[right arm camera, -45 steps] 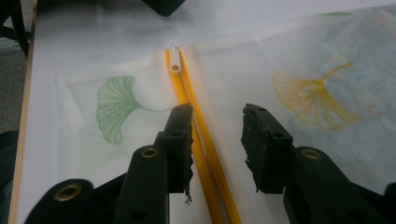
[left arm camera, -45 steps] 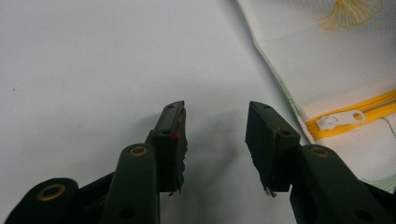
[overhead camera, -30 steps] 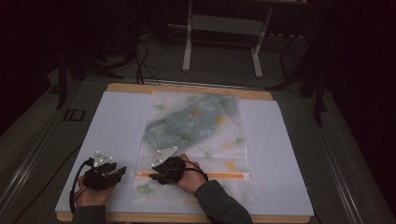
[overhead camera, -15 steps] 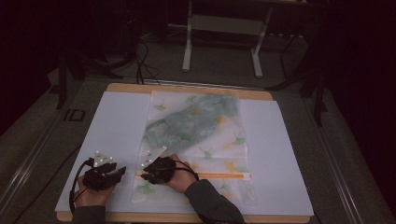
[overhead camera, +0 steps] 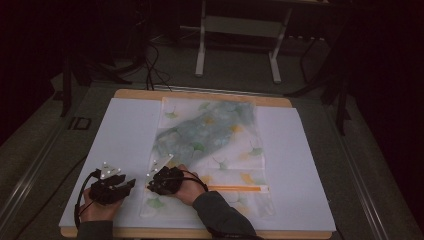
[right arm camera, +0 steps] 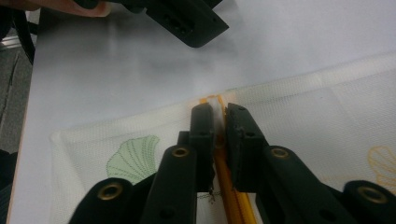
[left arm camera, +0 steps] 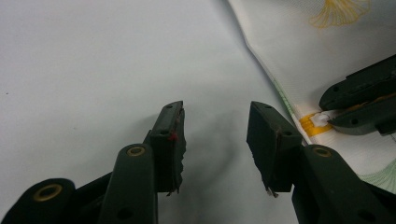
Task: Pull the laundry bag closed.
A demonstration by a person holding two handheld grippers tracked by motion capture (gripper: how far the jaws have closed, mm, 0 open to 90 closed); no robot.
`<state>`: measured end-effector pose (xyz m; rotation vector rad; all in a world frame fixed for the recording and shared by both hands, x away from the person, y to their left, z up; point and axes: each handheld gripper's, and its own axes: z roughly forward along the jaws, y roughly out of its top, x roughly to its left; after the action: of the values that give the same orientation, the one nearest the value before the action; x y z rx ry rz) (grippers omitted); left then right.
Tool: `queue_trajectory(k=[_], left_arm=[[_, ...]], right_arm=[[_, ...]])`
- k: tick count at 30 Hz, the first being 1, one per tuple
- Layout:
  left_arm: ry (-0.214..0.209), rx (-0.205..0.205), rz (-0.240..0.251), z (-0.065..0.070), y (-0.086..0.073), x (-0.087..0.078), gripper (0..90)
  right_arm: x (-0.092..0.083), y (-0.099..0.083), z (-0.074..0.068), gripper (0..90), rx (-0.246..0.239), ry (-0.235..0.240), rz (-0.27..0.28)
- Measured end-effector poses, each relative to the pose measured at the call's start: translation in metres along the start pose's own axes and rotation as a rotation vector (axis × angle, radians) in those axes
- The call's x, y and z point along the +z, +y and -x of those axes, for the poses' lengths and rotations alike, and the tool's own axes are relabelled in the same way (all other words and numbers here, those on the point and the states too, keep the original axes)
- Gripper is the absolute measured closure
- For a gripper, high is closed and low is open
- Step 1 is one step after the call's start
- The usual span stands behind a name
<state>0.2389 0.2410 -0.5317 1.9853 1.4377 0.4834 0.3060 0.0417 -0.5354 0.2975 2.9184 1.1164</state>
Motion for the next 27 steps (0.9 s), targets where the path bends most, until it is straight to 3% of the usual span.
queue_trajectory(k=[8, 17, 27], left_arm=[[-0.025, 0.007, -0.002, 0.003, -0.001, -0.004, 56.6], [-0.051, 0.016, -0.004, 0.007, -0.002, -0.010, 56.6], [-0.091, 0.055, -0.025, 0.019, 0.000, -0.013, 58.7]], right_arm=[[-0.003, 0.003, -0.004, 83.9, -0.048, -0.031, -0.025], [-0.007, 0.001, -0.005, 84.0, -0.051, -0.043, -0.020], [-0.009, 0.000, -0.006, 84.0, -0.056, -0.048, -0.020]])
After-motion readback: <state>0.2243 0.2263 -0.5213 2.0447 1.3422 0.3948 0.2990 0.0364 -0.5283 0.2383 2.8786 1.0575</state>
